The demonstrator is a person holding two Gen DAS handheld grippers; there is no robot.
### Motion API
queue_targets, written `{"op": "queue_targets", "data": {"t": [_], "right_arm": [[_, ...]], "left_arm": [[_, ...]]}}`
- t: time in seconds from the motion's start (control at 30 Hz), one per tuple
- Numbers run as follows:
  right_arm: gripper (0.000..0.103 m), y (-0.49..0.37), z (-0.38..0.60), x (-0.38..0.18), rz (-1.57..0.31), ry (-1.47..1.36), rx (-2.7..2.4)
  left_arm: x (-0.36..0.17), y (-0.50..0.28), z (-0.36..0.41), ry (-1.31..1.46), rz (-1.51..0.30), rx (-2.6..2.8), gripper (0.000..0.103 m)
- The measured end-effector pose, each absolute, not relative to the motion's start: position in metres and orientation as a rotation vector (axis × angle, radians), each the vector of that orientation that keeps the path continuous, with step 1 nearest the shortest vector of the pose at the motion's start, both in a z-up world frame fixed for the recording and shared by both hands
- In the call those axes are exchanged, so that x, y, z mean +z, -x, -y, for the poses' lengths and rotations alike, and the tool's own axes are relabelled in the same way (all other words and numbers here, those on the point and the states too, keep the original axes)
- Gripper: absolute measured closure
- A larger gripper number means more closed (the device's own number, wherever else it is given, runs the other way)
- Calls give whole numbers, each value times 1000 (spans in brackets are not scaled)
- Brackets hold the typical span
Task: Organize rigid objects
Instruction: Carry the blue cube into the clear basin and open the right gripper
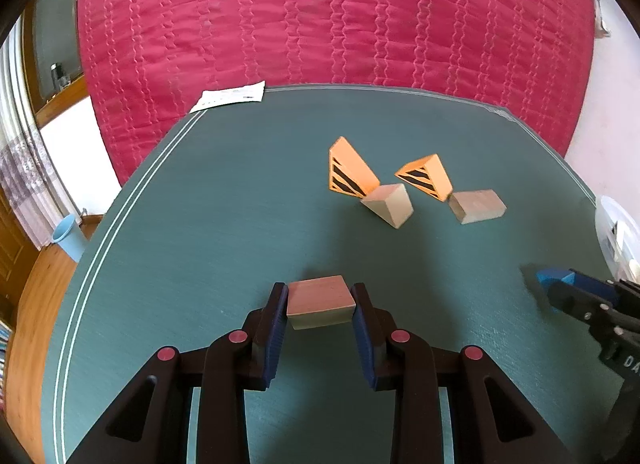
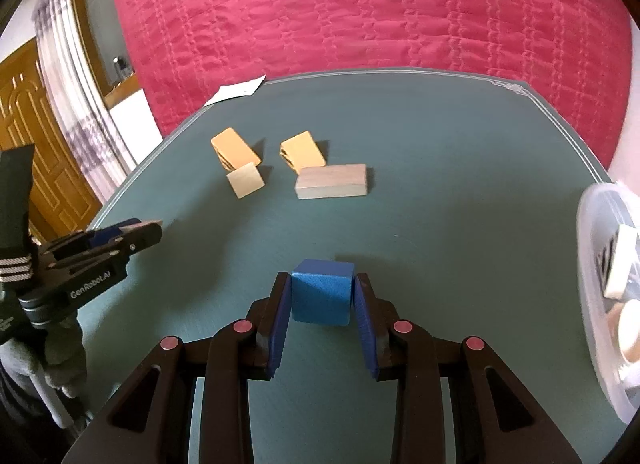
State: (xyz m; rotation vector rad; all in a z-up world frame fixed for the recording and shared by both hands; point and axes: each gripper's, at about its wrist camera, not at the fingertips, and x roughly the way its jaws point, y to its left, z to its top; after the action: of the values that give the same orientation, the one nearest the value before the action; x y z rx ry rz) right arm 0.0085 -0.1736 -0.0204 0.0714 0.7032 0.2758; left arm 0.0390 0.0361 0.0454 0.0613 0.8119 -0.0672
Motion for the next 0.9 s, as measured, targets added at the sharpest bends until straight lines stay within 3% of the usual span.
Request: {"op": "queue_targets", "data": {"t": [0.9], "right_arm": [[71, 51, 308, 5, -557, -223, 3]], "left_arm": [[37, -20, 23, -124, -844, -178, 70]]}}
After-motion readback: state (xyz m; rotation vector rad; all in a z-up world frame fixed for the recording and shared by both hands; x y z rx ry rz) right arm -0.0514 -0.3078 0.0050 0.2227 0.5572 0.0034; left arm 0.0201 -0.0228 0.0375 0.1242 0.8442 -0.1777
